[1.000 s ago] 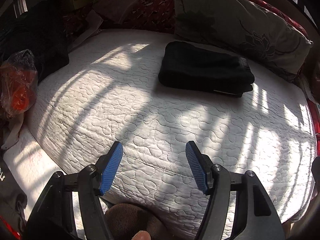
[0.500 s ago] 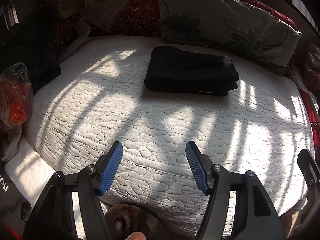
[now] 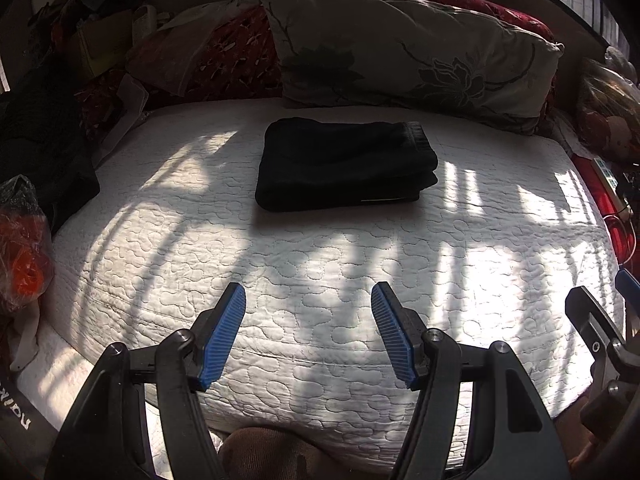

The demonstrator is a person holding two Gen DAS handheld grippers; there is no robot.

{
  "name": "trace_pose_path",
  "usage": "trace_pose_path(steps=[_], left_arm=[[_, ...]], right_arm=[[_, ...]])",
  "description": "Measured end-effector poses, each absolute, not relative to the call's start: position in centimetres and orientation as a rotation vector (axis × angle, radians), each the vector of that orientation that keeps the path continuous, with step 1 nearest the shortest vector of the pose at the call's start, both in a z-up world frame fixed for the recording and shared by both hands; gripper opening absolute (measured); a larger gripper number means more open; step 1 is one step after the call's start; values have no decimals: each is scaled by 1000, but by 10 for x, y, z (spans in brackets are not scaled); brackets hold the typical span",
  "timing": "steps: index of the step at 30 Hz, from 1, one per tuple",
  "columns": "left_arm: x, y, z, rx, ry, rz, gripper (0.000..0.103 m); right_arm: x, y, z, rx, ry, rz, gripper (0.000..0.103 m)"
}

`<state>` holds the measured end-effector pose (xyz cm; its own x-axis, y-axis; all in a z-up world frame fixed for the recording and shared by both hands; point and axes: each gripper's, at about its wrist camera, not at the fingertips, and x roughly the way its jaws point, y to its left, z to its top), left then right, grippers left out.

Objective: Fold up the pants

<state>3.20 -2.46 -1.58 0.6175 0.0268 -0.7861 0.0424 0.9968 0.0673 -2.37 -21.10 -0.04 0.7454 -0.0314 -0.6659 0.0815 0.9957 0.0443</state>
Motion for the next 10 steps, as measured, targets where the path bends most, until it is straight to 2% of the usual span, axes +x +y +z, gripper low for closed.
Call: trace_pose_path(steps=[10], left_arm=[[28,-35,-3,129,842,-34,69]], right_arm=[[-22,-214,-3,80,739,-72,103]])
